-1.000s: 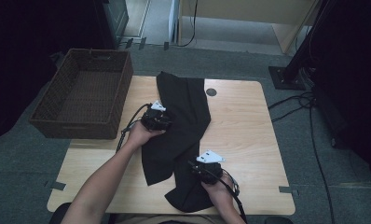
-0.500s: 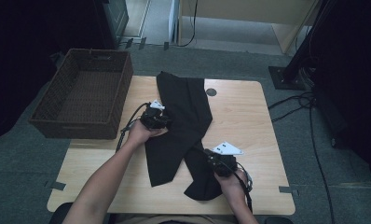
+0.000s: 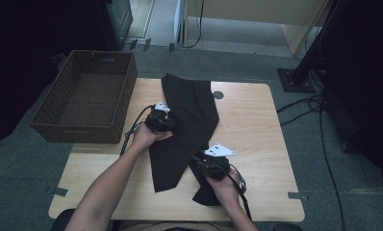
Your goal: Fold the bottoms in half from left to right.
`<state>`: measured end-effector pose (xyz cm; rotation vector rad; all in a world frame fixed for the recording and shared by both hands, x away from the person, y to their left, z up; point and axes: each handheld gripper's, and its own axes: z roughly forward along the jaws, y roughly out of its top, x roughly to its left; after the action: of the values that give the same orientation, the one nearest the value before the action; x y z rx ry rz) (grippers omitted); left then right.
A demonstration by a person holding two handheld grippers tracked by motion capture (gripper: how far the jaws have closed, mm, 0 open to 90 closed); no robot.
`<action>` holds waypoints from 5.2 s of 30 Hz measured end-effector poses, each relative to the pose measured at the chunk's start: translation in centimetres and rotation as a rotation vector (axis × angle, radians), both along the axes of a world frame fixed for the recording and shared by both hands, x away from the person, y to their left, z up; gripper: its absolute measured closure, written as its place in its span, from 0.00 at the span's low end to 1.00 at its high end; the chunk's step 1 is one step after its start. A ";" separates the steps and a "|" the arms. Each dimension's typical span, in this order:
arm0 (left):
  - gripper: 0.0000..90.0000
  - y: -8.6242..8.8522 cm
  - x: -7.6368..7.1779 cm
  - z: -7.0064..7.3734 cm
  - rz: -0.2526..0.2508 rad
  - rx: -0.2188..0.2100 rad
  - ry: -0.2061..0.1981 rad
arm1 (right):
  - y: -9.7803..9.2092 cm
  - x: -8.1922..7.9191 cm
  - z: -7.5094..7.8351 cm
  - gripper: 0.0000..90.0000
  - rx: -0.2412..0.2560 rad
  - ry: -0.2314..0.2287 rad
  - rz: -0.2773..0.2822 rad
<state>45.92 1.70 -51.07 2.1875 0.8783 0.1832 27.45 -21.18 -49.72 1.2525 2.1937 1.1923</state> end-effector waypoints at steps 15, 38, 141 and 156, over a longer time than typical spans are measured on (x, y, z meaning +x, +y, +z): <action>0.78 -0.1 1.4 -0.1 0.028 -0.017 0.007 | 5.8 4.9 -2.3 0.60 -0.116 0.003 0.030; 0.79 0.3 1.5 0.1 0.071 0.008 0.001 | -4.8 -2.8 0.1 0.92 -0.041 0.071 -0.106; 0.77 1.4 0.3 -0.1 0.096 -0.007 -0.005 | -2.3 -4.4 0.9 0.70 0.057 0.090 0.033; 0.70 1.9 -0.8 -0.1 0.061 -0.020 0.006 | -2.3 6.6 -0.7 0.48 -0.001 0.009 -0.045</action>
<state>45.13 3.61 -51.12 2.1455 0.9468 0.1973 34.10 -23.47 -50.43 1.3030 2.1605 1.1702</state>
